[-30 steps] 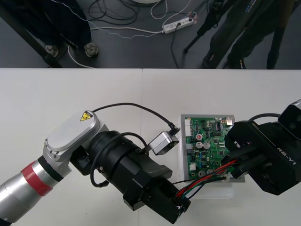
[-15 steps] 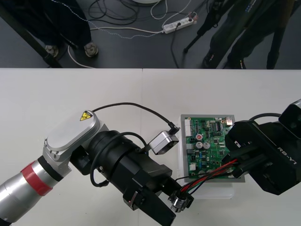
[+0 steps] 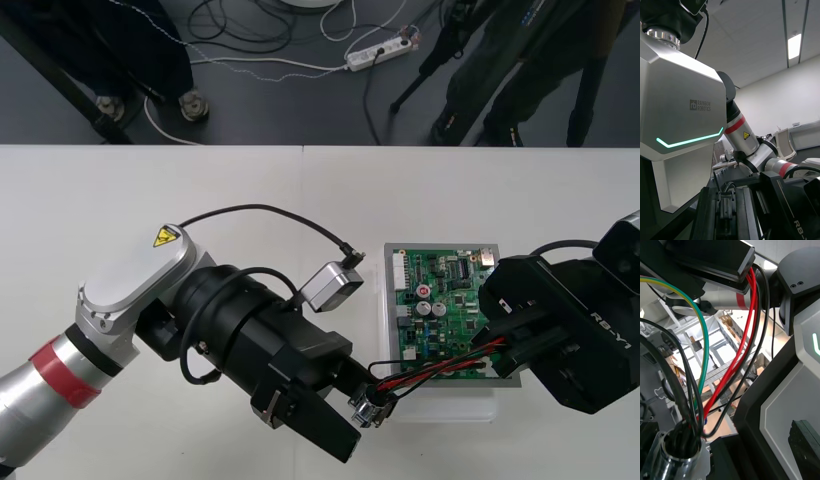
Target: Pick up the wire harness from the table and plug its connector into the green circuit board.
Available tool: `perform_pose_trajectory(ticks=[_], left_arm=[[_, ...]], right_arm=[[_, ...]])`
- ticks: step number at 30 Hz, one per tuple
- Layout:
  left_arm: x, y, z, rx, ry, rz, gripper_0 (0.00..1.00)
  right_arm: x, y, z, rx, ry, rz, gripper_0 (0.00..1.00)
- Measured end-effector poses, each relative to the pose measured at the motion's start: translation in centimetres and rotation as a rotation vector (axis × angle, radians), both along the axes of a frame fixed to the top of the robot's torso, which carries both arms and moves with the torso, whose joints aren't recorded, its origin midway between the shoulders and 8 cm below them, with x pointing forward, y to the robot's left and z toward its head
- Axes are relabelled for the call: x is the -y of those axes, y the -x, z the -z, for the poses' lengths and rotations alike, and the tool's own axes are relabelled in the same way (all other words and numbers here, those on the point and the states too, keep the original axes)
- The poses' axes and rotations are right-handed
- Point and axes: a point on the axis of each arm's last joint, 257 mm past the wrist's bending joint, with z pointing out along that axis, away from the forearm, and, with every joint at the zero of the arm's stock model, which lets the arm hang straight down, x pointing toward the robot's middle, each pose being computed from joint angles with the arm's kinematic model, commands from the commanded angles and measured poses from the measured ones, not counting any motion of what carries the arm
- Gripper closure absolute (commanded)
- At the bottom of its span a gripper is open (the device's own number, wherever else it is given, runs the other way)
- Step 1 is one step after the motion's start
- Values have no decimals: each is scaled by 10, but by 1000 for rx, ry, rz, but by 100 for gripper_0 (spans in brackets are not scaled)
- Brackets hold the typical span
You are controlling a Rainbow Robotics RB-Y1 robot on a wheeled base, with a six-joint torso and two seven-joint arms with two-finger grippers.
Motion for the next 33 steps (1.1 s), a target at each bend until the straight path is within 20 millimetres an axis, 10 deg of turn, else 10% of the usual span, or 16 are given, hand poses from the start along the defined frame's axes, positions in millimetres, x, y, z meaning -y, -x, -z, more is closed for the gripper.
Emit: perform_pose_trajectory(ticks=[33], left_arm=[[-90,-114,-60,341,120,-365,0]], right_arm=[[-13,-1,-9,20,-80,3,100]])
